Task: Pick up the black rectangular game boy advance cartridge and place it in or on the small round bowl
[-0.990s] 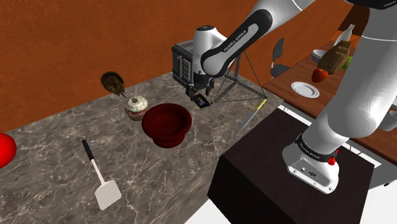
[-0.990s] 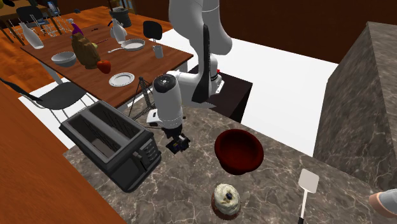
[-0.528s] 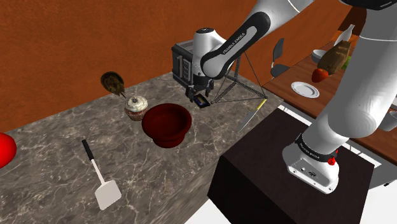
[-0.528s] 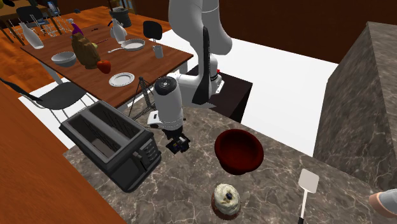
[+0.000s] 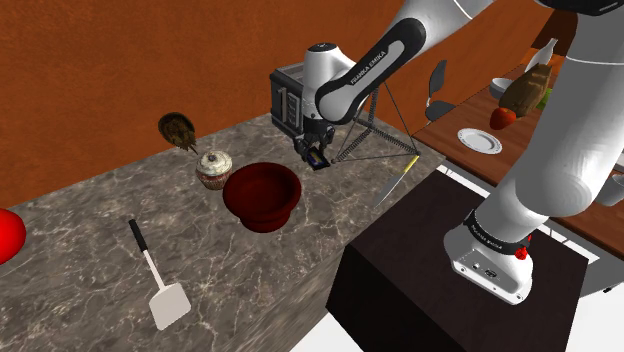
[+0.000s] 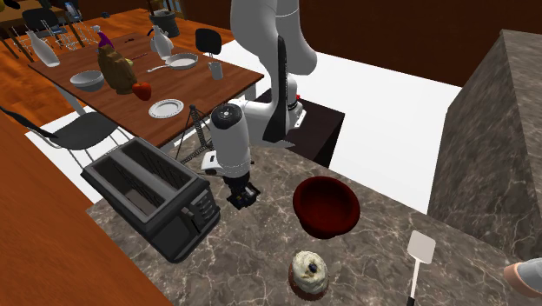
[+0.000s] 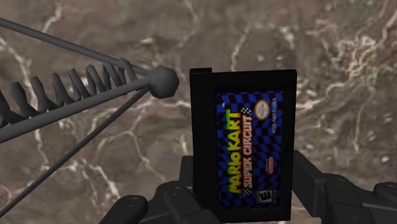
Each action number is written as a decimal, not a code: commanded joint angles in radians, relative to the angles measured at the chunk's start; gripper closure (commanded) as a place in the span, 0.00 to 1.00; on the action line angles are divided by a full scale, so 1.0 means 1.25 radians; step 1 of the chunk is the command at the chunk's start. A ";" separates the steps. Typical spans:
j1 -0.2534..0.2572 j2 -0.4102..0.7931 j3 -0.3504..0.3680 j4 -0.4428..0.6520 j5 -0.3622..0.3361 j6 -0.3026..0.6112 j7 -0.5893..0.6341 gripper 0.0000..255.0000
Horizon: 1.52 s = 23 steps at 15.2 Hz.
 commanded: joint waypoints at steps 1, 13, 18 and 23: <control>-0.001 0.001 -0.001 -0.003 0.000 -0.001 0.000 1.00; -0.010 -0.082 0.012 0.014 0.035 -0.098 -0.026 1.00; -0.012 -0.120 0.016 0.027 0.050 -0.148 -0.037 1.00; -0.014 -0.154 0.018 0.045 0.062 -0.199 -0.046 1.00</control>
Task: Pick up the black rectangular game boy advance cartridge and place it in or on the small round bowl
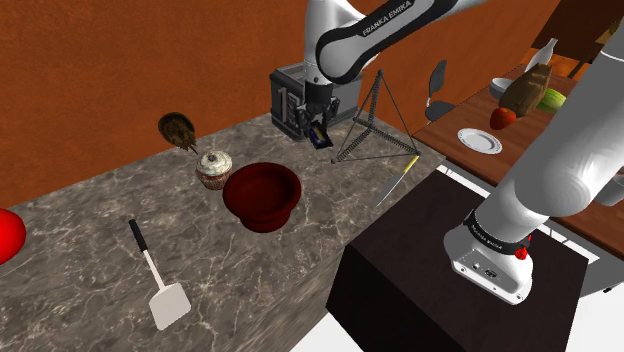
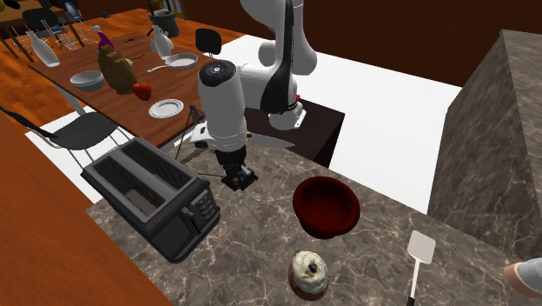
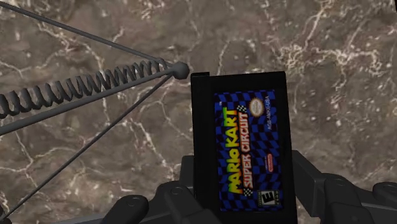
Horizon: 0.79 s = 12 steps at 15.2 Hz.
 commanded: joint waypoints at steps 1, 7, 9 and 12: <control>0.000 -0.014 0.001 0.005 0.005 -0.019 -0.003 1.00; -0.001 -0.049 0.001 0.033 0.017 -0.081 -0.012 1.00; -0.002 -0.059 0.001 0.044 0.020 -0.102 -0.015 1.00; -0.002 -0.074 0.001 0.061 0.024 -0.133 -0.018 1.00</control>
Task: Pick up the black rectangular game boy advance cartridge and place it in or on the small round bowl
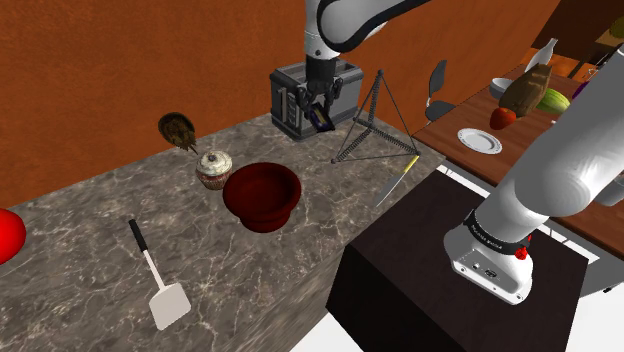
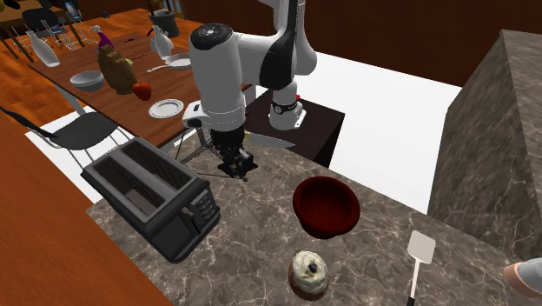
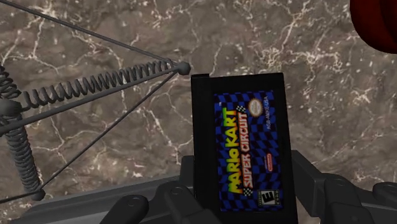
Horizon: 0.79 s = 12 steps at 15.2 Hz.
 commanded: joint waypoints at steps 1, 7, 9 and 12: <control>-0.001 -0.007 -0.001 0.004 0.002 -0.011 -0.003 1.00; 0.058 0.005 0.058 0.022 -0.001 -0.019 0.116 1.00; 0.078 0.015 0.077 0.035 -0.005 -0.023 0.157 1.00; 0.108 0.036 0.104 0.061 -0.014 -0.031 0.219 1.00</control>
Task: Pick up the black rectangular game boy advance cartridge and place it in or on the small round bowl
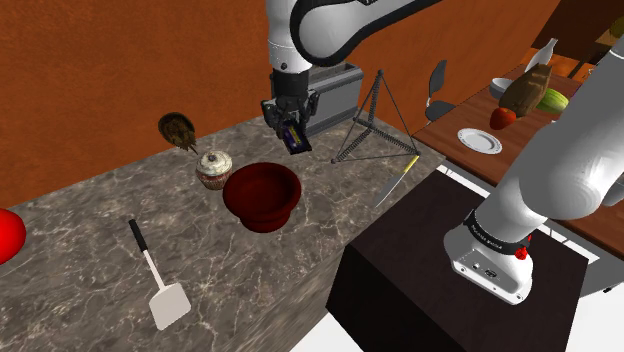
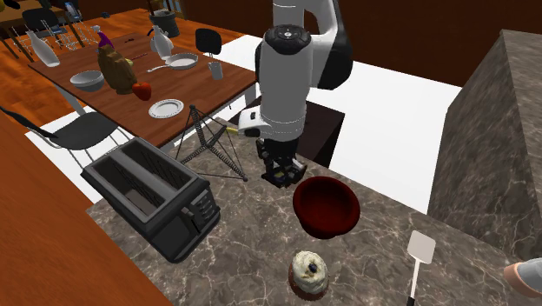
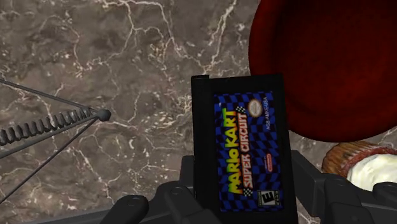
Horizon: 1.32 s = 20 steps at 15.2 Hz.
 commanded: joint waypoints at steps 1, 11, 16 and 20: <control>0.023 0.014 0.020 0.017 -0.006 -0.005 0.047 1.00; 0.113 0.121 0.076 0.115 -0.061 -0.011 0.216 1.00; 0.116 0.145 0.073 0.089 -0.076 0.037 0.226 1.00; 0.120 0.167 0.068 0.072 -0.089 0.074 0.235 1.00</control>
